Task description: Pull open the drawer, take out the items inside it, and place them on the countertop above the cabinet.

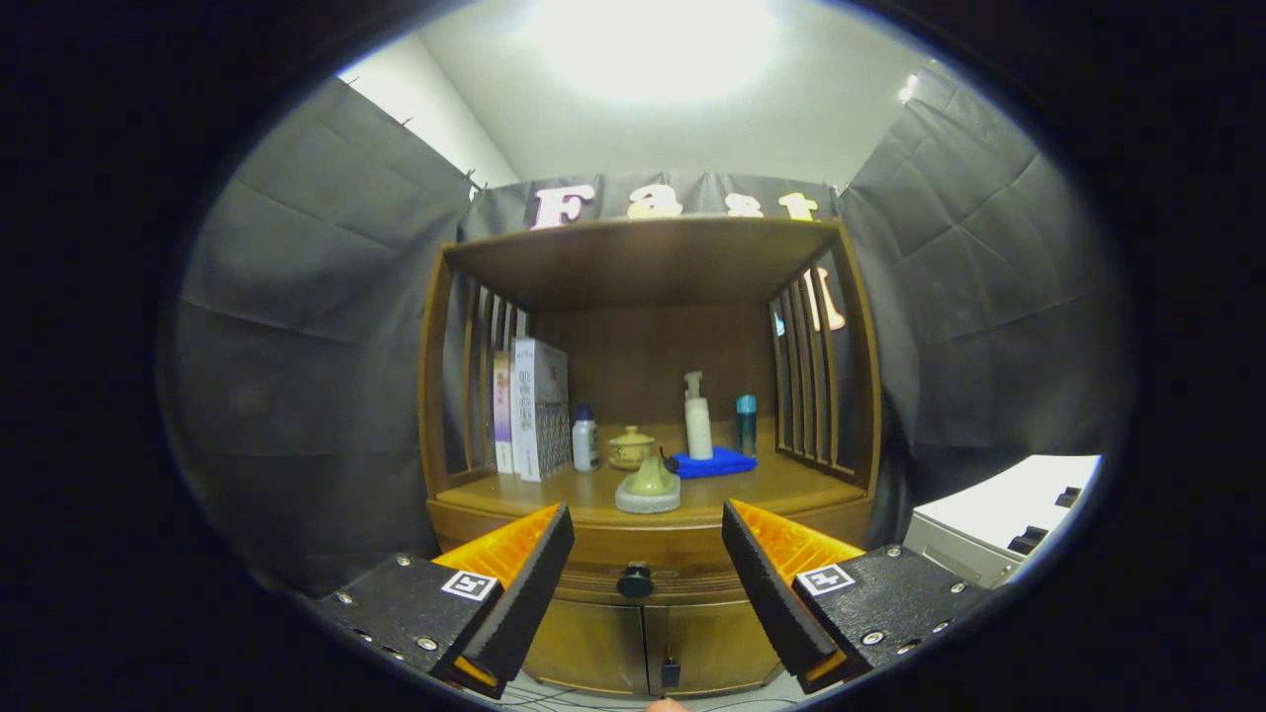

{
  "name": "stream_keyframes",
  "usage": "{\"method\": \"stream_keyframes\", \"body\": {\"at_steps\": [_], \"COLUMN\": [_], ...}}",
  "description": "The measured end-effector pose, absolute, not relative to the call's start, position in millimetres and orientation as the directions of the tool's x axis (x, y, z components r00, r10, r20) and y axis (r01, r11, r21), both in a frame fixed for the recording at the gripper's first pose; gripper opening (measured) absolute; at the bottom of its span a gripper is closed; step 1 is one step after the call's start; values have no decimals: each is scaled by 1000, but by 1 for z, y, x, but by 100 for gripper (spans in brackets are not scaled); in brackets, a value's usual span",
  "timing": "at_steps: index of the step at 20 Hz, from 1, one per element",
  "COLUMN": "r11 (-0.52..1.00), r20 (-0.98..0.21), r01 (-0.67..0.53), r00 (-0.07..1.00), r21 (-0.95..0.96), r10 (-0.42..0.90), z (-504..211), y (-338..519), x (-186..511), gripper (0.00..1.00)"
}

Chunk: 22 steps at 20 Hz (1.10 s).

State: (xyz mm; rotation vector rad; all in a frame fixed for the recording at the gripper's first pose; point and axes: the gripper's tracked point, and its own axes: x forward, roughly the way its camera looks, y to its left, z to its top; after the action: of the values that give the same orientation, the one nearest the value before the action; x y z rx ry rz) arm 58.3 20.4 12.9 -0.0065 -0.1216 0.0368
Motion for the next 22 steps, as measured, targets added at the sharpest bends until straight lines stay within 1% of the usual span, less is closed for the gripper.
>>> {"method": "stream_keyframes", "body": {"at_steps": [5, 10, 12, 16, 20, 22], "r11": [999, 1000, 999, 999, 998, 997], "r20": [107, 131, 128, 80, 111, 104], "r01": [-31, 9, 19, 13, 15, -8], "r00": [994, 991, 992, 997, 994, 995], "r21": [42, 24, 27, 44, 64, 80], "r10": [26, -12, -23, -16, -22, 0], "z": [22, 23, 19, 6, 17, 16], "y": [3, -20, -25, -25, -24, -16], "x": [22, 1, -1, -2, -1, -3], "gripper": [94, 94, 94, 94, 94, 94]}}
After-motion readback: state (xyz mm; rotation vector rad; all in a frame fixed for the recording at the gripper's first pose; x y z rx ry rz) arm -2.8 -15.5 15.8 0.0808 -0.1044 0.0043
